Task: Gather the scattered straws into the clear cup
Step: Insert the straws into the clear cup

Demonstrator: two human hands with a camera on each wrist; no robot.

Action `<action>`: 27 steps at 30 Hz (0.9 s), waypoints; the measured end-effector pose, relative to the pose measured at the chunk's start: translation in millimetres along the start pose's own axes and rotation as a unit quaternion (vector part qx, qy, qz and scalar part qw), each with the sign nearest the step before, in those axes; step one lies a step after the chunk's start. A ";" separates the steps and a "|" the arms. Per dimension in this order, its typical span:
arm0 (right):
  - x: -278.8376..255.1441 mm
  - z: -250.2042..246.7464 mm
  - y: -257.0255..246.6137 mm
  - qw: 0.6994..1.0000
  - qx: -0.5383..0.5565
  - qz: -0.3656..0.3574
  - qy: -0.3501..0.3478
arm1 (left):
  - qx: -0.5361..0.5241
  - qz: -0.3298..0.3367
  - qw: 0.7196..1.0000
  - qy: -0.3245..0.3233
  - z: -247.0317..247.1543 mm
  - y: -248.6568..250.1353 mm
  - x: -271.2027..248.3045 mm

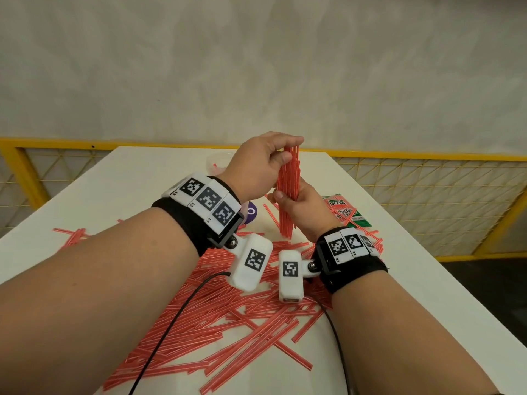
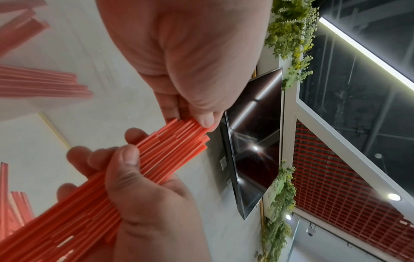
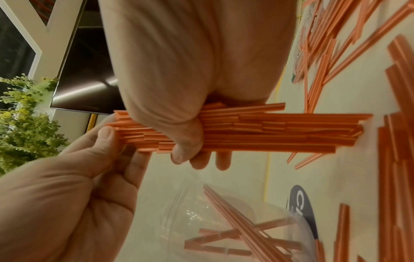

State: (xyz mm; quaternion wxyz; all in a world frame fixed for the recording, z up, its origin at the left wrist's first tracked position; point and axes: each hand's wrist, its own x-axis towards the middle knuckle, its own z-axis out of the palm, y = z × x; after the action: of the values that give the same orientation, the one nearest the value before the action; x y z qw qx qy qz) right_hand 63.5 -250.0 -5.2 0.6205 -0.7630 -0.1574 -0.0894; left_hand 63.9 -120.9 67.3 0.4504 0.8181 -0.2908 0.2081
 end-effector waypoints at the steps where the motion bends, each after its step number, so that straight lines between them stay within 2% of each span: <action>1: 0.0 -0.8 0.2 1.000 -0.003 -0.003 0.001 | 0.007 0.002 1.000 -0.008 1.1 -0.5 -1.3; 6: 3.0 -9.3 1.7 1.000 -0.006 -0.012 0.025 | -0.016 0.018 0.999 -0.048 6.4 -2.8 -5.3; 8: 3.6 -11.1 4.3 1.000 -0.012 -0.006 0.020 | 0.044 0.024 0.996 -0.073 10.3 -7.6 -5.1; 12: 5.4 -12.6 13.7 0.999 -0.022 0.027 0.018 | 0.124 -0.013 0.983 -0.132 18.1 -16.1 -7.7; 16: 7.4 -13.9 18.1 0.999 -0.002 0.028 0.019 | 0.119 -0.005 0.984 -0.131 17.0 -17.7 -9.4; 20: 7.0 -12.9 17.4 0.999 -0.027 0.010 0.016 | 0.137 -0.005 0.977 -0.163 19.3 -17.8 -12.0; 24: 6.0 -13.5 16.7 0.999 -0.024 0.012 0.020 | 0.117 -0.016 0.986 -0.119 19.9 -16.7 -13.7; 27: 6.1 -12.9 16.2 0.999 -0.022 0.006 0.028 | 0.127 -0.003 0.983 -0.136 19.4 -15.1 -14.2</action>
State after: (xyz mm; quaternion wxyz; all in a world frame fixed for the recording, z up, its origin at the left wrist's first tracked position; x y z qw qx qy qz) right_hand 75.7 -264.8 -15.3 0.6084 -0.7744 -0.1336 -0.1109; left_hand 64.8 -127.1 39.6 0.2996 0.8902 -0.3179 0.1293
